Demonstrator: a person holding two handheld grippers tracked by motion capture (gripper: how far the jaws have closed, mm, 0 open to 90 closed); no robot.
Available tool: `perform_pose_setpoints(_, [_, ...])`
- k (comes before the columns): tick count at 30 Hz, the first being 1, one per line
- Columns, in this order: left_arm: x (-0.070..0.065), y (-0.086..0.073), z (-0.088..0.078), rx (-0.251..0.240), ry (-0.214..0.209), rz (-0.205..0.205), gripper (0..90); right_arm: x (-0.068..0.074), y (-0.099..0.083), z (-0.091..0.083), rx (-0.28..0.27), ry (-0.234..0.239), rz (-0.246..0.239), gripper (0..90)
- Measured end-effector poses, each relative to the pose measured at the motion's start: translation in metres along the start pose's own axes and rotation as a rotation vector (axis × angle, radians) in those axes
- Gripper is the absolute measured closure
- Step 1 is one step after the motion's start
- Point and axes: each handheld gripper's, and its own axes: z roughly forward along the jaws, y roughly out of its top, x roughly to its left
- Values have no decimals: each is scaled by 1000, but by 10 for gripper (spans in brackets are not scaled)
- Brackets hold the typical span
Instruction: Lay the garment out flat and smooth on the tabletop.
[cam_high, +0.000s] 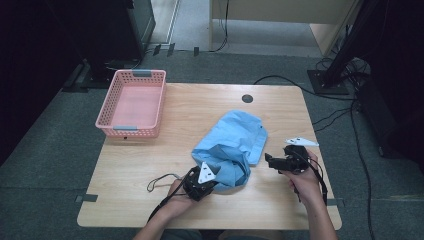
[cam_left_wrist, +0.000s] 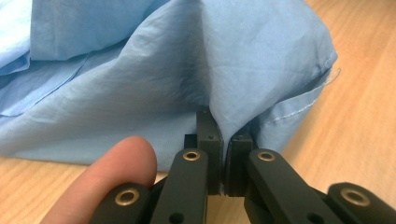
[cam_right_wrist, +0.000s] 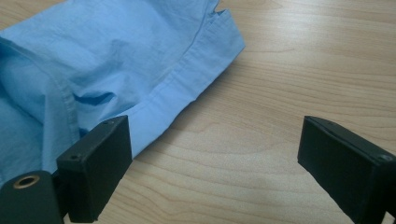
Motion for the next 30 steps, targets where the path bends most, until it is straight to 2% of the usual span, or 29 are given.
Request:
perform_pose_setpoints(2, [1,-4,-3,-3,-6,15,900,0,0,1,2,1,0,97])
perform_pose_setpoints(8, [9,-13,-14,-5,-28,23,897,1,-3,7,21,0,-5,97])
perform_pose_setpoints(14, [25,-27,-27,2,-37,6,888,3,-5,12,33,0,-2,98])
perform_pose_setpoints(15, [31,-31,-32,1,-36,-1,881,4,-6,14,41,0,-5,98])
perform_pose_setpoints(16, [31,-31,-32,1,-36,-1,877,4,-6,14,41,0,-5,98])
perform_pose_setpoints(21, [47,-40,-42,-4,-24,-47,837,7,-7,18,50,1,-7,98])
perform_pose_setpoints(22, [50,-42,-44,-5,-25,-54,820,7,-7,18,50,1,-7,98])
perform_pose_setpoints(23, [53,-43,-46,-4,-26,-60,746,8,-8,20,49,-3,-9,98])
perform_pose_setpoints(24, [56,-44,-48,-4,-31,-69,746,8,-8,20,49,-3,-9,98])
perform_pose_setpoints(26, [64,-47,-55,-9,-39,-91,645,9,-9,25,53,-1,4,100])
perform_pose_setpoints(27, [64,-47,-55,-9,-39,-91,623,9,-9,25,53,-1,4,100])
perform_pose_setpoints(28, [68,-48,-57,-14,-35,-103,606,10,-10,28,46,-7,21,167])
perform_pose_setpoints(29, [71,-50,-60,-19,-34,-112,606,10,-10,28,46,-7,21,167])
perform_pose_setpoints(30, [74,-51,-64,-25,-25,-121,531,10,-11,30,45,-6,39,172])
